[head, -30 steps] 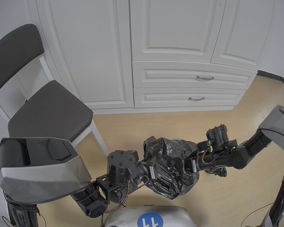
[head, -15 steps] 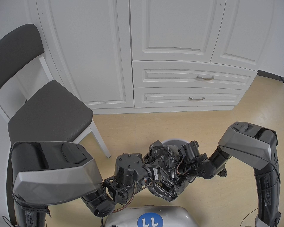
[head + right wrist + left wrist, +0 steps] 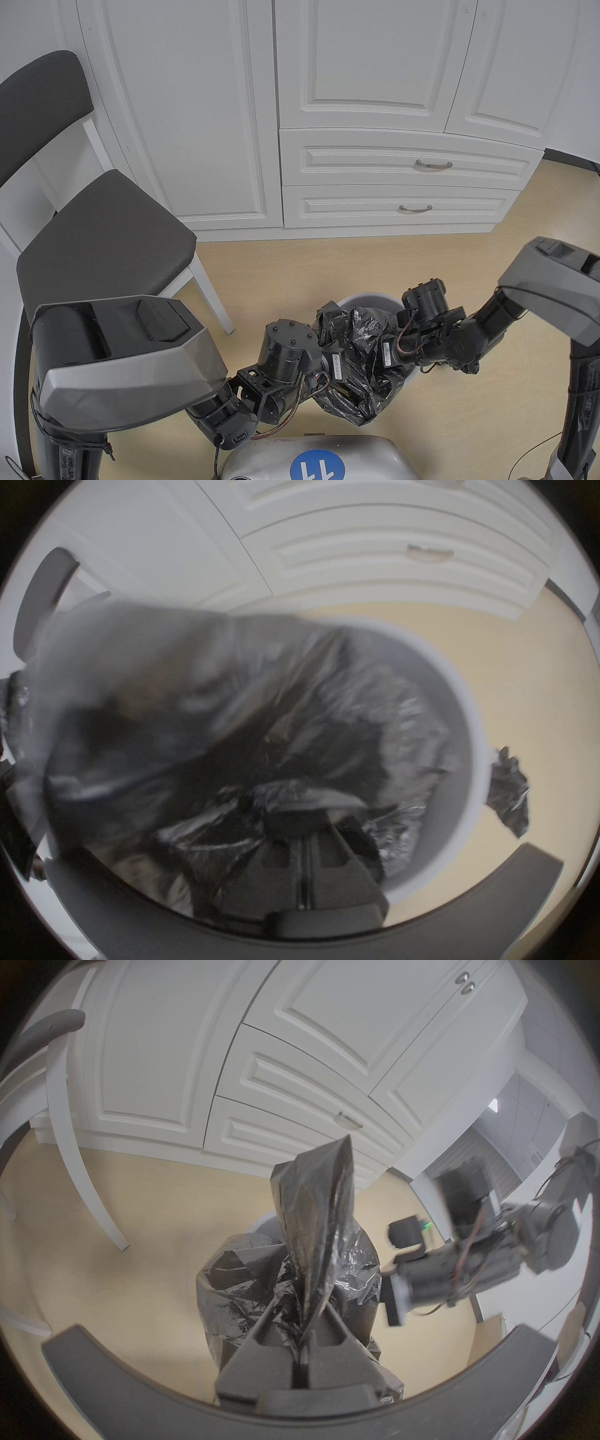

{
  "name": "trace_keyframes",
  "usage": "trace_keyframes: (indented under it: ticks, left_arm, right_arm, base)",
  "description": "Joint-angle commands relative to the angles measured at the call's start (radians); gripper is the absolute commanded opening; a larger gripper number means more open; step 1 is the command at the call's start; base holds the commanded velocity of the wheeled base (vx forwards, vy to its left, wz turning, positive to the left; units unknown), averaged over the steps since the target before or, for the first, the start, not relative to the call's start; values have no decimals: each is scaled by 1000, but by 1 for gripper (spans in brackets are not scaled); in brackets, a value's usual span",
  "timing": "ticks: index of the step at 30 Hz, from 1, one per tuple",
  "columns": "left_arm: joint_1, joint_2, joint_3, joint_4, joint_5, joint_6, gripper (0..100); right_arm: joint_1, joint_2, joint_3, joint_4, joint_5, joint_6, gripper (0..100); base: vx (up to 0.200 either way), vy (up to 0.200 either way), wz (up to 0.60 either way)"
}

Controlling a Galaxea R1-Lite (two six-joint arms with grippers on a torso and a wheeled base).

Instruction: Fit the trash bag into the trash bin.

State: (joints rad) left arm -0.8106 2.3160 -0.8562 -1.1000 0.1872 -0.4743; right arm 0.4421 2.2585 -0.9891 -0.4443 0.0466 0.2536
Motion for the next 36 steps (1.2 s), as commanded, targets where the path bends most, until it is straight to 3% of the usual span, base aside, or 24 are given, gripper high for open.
trace_keyframes:
  ticks: [1,5,11,19,20,21,23,25,26,28,32,36]
  left_arm:
    - [8,-44,-89,117,9,17,0]
    - [22,-49,-164,216,44,37,0]
    - [36,-61,-297,443,67,40,0]
    - [30,22,-618,744,172,32,0]
    - [25,49,-708,836,202,14,0]
    - [25,51,-716,844,204,11,0]
    - [16,106,-865,990,268,-83,0]
    - [15,126,-914,1034,291,-104,0]
    - [10,169,-1012,1140,340,-142,0]
    - [1,198,-1086,1218,374,-181,0]
    - [-19,230,-1144,1298,400,-199,0]
    - [-45,238,-1144,1295,408,-196,0]
  right_arm:
    - [-45,-172,69,47,10,-68,0]
    - [-52,-201,78,41,7,-73,0]
    - [-128,-272,79,41,9,-103,0]
    - [-247,-352,96,38,9,-191,0]
    - [-263,-367,101,38,12,-197,0]
    - [-264,-369,101,38,12,-195,0]
    - [-287,-376,101,36,24,-198,0]
    - [-296,-378,99,35,35,-198,0]
    - [-318,-382,99,30,61,-200,0]
    - [-345,-384,96,29,84,-203,0]
    - [-398,-392,86,29,119,-203,0]
    - [-413,-418,92,29,151,-205,0]
  base:
    - [0,0,0]
    - [0,0,0]
    - [0,0,0]
    - [0,0,0]
    - [0,0,0]
    - [0,0,0]
    - [0,0,0]
    - [0,0,0]
    - [0,0,0]
    - [0,0,0]
    - [0,0,0]
    - [0,0,0]
